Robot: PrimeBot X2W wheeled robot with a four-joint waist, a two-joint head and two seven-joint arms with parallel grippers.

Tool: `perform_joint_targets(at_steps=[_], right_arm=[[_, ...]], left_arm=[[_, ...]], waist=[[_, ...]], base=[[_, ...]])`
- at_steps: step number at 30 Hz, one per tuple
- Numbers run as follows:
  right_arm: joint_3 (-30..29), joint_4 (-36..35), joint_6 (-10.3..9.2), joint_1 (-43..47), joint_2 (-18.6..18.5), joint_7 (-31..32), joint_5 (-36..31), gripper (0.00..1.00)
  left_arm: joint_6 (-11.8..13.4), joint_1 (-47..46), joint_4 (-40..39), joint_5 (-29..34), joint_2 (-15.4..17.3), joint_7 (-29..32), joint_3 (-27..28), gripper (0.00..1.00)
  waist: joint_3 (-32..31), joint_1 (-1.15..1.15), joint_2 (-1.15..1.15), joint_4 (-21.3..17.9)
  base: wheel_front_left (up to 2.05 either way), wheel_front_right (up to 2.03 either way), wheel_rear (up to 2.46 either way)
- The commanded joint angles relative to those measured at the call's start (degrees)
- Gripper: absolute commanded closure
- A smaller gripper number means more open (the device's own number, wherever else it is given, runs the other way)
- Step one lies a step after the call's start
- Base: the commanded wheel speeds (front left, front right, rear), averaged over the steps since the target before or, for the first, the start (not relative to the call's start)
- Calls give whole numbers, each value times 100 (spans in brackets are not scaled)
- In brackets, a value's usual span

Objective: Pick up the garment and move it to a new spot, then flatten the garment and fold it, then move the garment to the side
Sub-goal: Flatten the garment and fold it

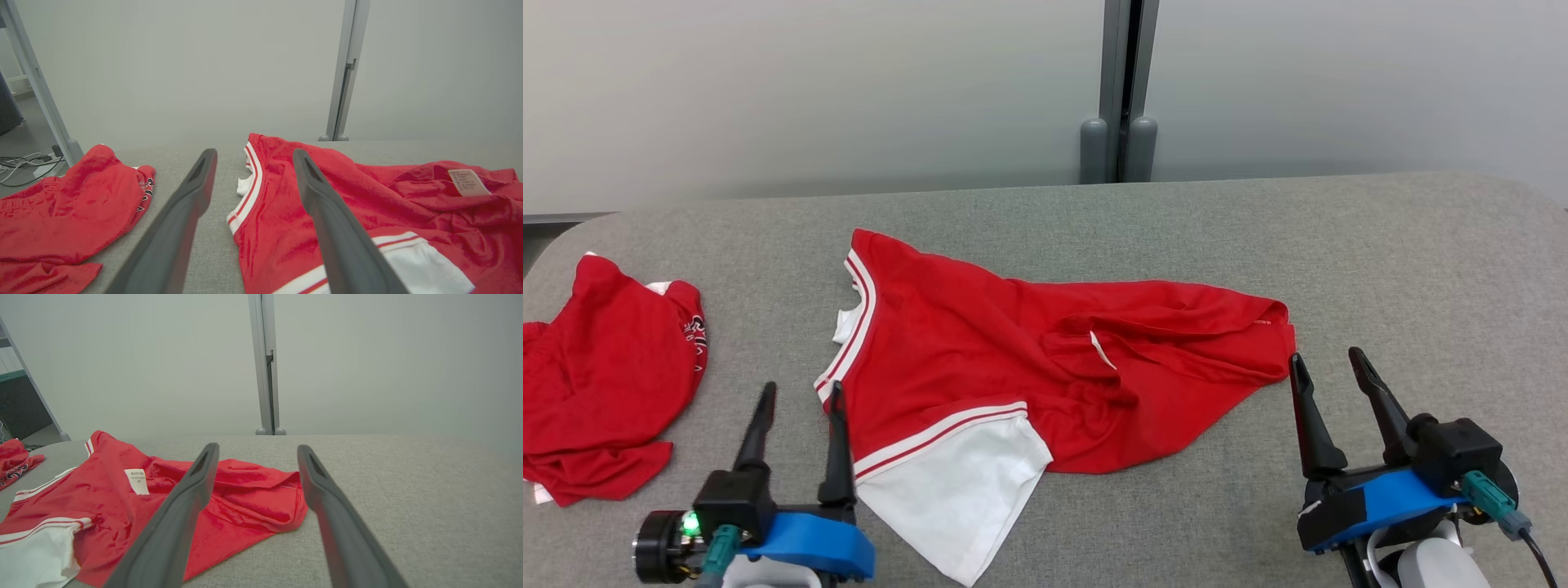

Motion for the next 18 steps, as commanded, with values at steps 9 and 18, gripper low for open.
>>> perform_joint_targets(at_steps=[9, 18], right_arm=[[48, 74, 1, 112, -25, -29, 32, 0], [49, 77, 1, 112, -41, -29, 38, 0]], left_arm=[[-311, -66, 960, 137, -151, -27, -640, 0], [-201, -369, 1967, 28, -181, 130, -761, 0]], waist=[[-49, 0, 0, -16], [-11, 0, 0, -52]], base=[[0, 0, 0], [0, 0, 0]])
